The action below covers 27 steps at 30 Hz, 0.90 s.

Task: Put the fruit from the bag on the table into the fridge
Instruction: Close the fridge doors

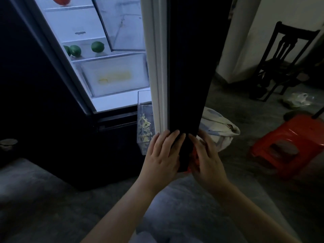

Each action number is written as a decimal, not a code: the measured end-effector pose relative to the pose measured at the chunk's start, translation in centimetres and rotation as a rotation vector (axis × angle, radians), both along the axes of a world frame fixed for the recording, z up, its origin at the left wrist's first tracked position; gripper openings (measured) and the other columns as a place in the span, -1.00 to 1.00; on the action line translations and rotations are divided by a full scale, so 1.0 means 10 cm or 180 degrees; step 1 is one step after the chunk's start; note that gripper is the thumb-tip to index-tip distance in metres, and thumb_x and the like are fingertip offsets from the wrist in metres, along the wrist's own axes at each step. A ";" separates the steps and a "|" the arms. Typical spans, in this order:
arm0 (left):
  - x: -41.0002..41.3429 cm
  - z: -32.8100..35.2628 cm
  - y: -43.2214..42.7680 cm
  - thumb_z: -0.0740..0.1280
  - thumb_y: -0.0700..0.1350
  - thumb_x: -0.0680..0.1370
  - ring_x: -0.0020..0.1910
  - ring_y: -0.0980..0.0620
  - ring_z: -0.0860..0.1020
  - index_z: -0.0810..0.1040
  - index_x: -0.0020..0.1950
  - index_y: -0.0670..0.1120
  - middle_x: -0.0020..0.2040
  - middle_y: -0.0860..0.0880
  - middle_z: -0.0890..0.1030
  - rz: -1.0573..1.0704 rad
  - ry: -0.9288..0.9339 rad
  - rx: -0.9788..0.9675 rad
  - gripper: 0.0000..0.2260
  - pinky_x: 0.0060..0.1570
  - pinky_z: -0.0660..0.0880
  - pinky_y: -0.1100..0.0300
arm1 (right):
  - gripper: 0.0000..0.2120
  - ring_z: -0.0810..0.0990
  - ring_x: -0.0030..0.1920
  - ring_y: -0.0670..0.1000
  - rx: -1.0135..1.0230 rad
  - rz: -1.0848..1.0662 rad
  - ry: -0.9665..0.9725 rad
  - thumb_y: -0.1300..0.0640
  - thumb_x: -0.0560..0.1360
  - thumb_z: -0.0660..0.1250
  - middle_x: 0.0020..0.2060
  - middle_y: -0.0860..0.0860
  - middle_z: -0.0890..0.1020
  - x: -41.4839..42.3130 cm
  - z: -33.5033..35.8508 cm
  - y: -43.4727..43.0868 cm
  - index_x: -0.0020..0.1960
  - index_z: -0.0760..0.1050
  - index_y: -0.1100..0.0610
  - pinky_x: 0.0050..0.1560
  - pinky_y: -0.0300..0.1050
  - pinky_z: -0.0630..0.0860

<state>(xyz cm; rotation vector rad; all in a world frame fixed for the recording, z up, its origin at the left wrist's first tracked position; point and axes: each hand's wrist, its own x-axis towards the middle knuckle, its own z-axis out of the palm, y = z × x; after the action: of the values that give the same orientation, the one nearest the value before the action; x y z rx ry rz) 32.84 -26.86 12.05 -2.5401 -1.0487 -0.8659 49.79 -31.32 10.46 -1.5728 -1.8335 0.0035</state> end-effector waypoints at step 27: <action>-1.14 0.03 0.19 0.30 -0.08 0.49 0.43 -0.12 0.22 0.19 0.47 -0.17 0.45 -0.11 0.20 0.1520 -0.0087 -0.0238 -0.41 0.46 0.09 -0.04 | -0.45 0.14 0.47 -0.02 -0.0011 0.1437 -0.0337 0.17 0.54 0.24 0.48 0.08 0.20 -1.01 0.14 0.86 0.49 0.16 0.14 0.47 -0.28 -0.01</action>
<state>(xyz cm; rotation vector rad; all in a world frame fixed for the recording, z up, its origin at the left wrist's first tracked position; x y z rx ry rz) 21.42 -25.01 12.31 -2.1840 -1.6288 -0.7347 39.65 -22.70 11.88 -1.1489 -2.2360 0.1323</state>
